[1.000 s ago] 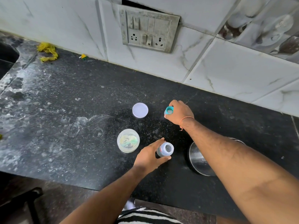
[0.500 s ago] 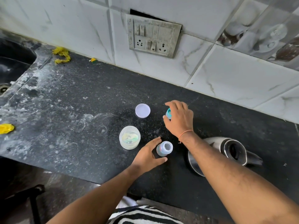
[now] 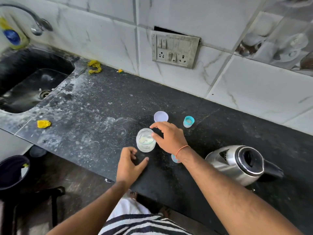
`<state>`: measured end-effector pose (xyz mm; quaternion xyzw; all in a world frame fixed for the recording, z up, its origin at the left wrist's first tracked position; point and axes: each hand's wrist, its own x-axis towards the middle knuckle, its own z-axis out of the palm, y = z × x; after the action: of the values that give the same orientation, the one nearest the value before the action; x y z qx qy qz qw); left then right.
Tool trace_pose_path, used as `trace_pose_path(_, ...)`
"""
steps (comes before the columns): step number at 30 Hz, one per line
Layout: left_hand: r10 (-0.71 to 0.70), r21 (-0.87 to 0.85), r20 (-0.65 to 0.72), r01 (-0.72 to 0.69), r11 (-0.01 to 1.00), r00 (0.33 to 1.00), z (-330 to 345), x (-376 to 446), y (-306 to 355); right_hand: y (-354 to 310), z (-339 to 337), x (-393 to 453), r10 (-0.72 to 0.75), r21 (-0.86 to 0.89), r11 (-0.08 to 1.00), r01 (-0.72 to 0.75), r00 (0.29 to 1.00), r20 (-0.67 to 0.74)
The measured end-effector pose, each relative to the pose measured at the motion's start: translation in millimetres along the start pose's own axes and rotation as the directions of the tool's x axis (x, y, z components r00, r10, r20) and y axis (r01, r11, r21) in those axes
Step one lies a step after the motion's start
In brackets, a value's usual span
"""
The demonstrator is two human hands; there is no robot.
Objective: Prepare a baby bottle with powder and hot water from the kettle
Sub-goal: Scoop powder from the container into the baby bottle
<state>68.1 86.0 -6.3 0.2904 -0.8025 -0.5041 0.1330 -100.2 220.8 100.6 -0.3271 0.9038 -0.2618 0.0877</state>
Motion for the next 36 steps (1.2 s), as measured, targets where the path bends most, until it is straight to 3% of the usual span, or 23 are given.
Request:
trace_pose_path(2, -0.001, -0.029, 0.022, 0.002, 1.0, 1.0, -3, 19, -1, -5, 1, 1, 0.015, 0.036, 0.999, -0.019, 0.994, 0.112)
trace_pose_path(5, -0.019, -0.01, 0.206, 0.022, 1.0, 0.978, -5, 49, 1, -10, 6, 1, 0.058, 0.094, 0.992, -0.081, 0.972, 0.228)
trace_pose_path(10, 0.131, 0.021, 0.37, -0.149, 0.989, 0.92, -14, 73, 23, -17, 11, -2, 0.134, 0.108, 0.981, -0.161, 0.966, 0.222)
trace_pose_path(12, 0.212, 0.011, 0.342, -0.229, 0.973, 0.916, -21, 80, 32, -22, 10, -5, 0.09, 0.102, 0.989, -0.105, 0.986, 0.141)
trace_pose_path(14, 0.329, -0.036, 0.249, -0.331, 0.943, 0.911, -28, 90, 45, -27, 8, -9, -0.026, 0.065, 0.997, 0.03, 0.997, -0.068)
trace_pose_path(16, 0.451, -0.073, 0.183, -0.446, 0.892, 0.873, -35, 98, 59, -33, 6, -10, -0.107, -0.013, 0.994, 0.108, 0.958, -0.266)
trace_pose_path(20, 0.538, -0.088, 0.163, -0.531, 0.843, 0.827, -43, 110, 70, -45, 6, -10, -0.153, -0.147, 0.984, 0.104, 0.914, -0.375)
trace_pose_path(27, 0.607, -0.022, 0.196, -0.615, 0.788, 0.77, -43, 130, 63, -59, 8, -16, 0.032, -0.282, 0.946, -0.16, 0.912, -0.409)
trace_pose_path(30, 0.641, 0.027, 0.174, -0.655, 0.756, 0.747, -42, 133, 59, -72, 5, -18, 0.024, -0.316, 0.932, -0.174, 0.904, -0.426)
trace_pose_path(33, 0.699, 0.061, 0.168, -0.715, 0.696, 0.695, -39, 131, 64, -86, -3, -12, 0.19, -0.326, 0.898, -0.295, 0.93, -0.316)
trace_pose_path(36, 0.748, 0.059, 0.181, -0.766, 0.64, 0.639, -32, 125, 73, -90, -5, -7, 0.365, -0.346, 0.841, -0.416, 0.908, -0.205)
